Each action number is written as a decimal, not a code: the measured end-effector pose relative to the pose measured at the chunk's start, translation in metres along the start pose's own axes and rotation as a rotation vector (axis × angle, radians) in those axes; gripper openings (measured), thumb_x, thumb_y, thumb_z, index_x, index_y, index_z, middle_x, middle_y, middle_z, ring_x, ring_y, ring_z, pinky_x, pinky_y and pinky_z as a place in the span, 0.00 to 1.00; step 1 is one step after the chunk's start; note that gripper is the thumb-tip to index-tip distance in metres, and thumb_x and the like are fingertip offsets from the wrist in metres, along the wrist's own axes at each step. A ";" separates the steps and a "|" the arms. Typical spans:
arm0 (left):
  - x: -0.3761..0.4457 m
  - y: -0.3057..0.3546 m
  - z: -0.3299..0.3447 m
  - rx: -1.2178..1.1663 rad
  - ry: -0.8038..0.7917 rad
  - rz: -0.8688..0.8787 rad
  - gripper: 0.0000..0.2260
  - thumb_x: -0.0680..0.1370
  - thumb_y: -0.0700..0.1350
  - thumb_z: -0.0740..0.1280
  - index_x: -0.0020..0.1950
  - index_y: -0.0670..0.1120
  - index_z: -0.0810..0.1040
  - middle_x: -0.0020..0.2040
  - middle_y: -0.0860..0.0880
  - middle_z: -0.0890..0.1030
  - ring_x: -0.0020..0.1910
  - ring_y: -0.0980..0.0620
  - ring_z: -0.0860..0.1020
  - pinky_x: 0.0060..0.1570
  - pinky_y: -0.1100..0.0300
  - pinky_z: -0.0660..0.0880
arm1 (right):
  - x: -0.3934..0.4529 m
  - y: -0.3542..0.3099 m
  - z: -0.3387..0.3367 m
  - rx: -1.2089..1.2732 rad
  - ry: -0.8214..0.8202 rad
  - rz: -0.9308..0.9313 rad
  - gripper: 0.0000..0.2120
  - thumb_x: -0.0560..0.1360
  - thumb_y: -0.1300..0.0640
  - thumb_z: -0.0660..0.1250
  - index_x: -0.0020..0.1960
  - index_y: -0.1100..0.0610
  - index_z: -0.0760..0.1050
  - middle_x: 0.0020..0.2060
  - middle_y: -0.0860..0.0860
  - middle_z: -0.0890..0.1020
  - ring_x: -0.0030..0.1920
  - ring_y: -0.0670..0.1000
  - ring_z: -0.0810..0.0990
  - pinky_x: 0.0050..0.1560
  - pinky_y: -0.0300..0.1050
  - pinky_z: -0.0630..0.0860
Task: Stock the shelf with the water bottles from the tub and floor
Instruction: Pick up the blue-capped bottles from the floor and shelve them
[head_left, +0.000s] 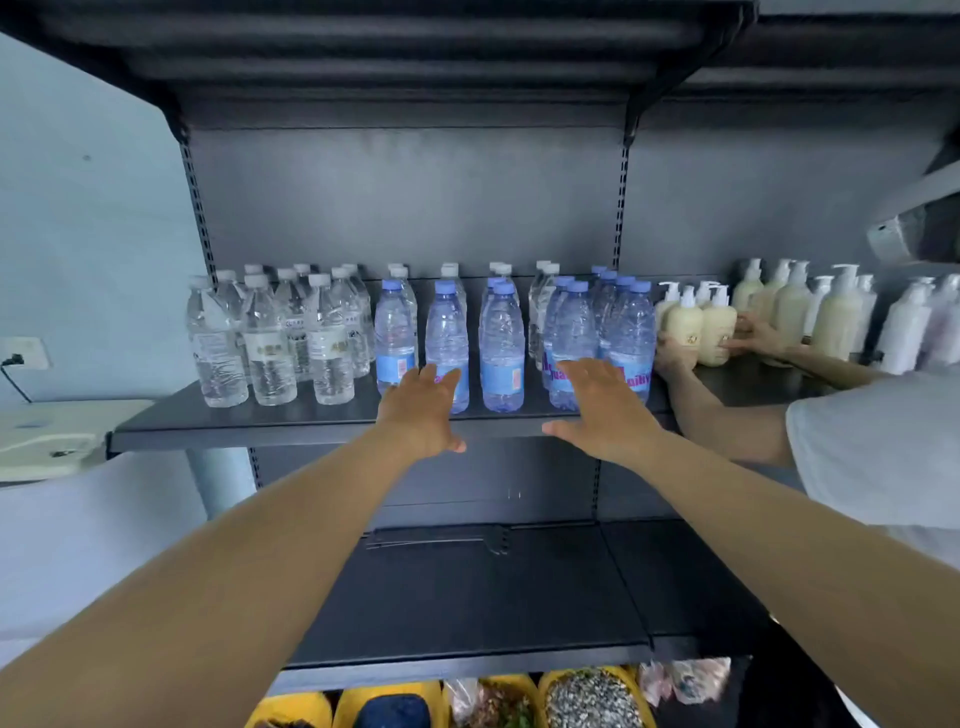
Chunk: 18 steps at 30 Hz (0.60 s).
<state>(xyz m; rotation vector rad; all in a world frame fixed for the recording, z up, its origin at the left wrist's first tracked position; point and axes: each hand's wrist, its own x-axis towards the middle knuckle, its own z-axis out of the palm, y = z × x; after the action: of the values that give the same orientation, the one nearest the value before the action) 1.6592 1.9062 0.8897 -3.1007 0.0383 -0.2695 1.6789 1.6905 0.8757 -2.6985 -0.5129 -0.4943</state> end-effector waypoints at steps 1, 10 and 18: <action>-0.008 0.004 0.007 -0.013 -0.012 0.002 0.44 0.71 0.56 0.71 0.77 0.50 0.47 0.78 0.45 0.50 0.76 0.44 0.50 0.72 0.46 0.58 | -0.012 0.003 0.002 -0.032 -0.019 0.002 0.39 0.72 0.44 0.69 0.75 0.54 0.54 0.72 0.55 0.60 0.73 0.56 0.56 0.71 0.54 0.61; -0.060 0.045 0.111 -0.125 -0.164 0.032 0.45 0.69 0.56 0.72 0.77 0.50 0.49 0.77 0.44 0.53 0.75 0.43 0.55 0.70 0.46 0.60 | -0.112 0.046 0.064 -0.042 -0.180 0.079 0.38 0.73 0.45 0.68 0.76 0.52 0.52 0.75 0.54 0.54 0.76 0.54 0.49 0.72 0.58 0.59; -0.091 0.078 0.258 -0.260 -0.407 -0.020 0.45 0.70 0.55 0.73 0.77 0.49 0.48 0.77 0.46 0.54 0.76 0.44 0.54 0.71 0.46 0.60 | -0.182 0.125 0.169 0.050 -0.360 0.194 0.37 0.74 0.46 0.67 0.76 0.52 0.51 0.75 0.53 0.56 0.76 0.54 0.51 0.73 0.56 0.57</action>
<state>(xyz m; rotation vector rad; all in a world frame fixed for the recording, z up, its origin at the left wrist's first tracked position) 1.6122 1.8379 0.6171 -3.3427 0.0357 0.4007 1.6164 1.5961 0.6223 -2.7603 -0.3423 0.0587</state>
